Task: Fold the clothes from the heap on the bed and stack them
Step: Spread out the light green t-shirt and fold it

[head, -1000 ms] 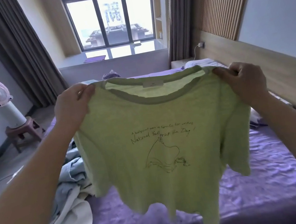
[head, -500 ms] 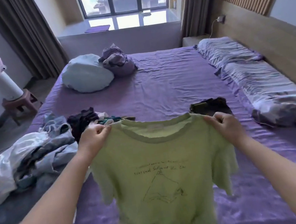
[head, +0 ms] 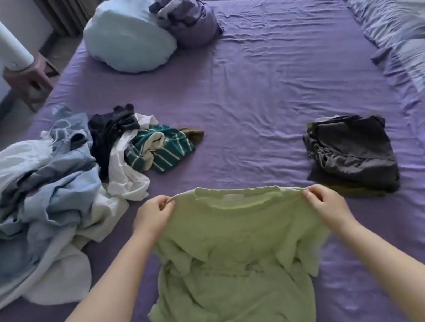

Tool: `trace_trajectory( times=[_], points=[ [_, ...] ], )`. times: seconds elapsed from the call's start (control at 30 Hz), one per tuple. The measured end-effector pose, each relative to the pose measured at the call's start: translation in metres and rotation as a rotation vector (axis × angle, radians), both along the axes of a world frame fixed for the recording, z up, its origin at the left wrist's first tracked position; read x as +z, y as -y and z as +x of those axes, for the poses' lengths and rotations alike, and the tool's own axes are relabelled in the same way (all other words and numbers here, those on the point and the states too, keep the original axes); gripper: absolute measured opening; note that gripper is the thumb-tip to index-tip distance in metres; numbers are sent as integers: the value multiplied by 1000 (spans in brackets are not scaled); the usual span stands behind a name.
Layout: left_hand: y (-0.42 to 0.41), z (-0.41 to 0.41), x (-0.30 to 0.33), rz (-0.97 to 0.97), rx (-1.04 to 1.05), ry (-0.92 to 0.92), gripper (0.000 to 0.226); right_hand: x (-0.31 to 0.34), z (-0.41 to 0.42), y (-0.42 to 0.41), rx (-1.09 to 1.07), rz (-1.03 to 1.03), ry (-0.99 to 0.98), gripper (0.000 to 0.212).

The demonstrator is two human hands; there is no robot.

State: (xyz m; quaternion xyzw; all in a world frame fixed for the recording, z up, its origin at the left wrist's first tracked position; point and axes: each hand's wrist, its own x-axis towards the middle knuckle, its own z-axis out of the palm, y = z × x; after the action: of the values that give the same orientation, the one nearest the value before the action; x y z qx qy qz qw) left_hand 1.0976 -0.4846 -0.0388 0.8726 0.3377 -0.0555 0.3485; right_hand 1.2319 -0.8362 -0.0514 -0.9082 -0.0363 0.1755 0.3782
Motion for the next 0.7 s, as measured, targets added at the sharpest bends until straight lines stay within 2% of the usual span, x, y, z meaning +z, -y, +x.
trace_trajectory(
  times=[0.3,0.5,0.7],
  points=[
    [-45,107,-37,114,-124,-15,24,-47,53,-32,-90,-129,10,17],
    [-84,183,-60,142,-209,12,25,-65,115,-59,-152,-191,106,21],
    [-95,222,-115,209,-230,-39,26,-98,162,-83,-165,-263,139,21]
  ],
)
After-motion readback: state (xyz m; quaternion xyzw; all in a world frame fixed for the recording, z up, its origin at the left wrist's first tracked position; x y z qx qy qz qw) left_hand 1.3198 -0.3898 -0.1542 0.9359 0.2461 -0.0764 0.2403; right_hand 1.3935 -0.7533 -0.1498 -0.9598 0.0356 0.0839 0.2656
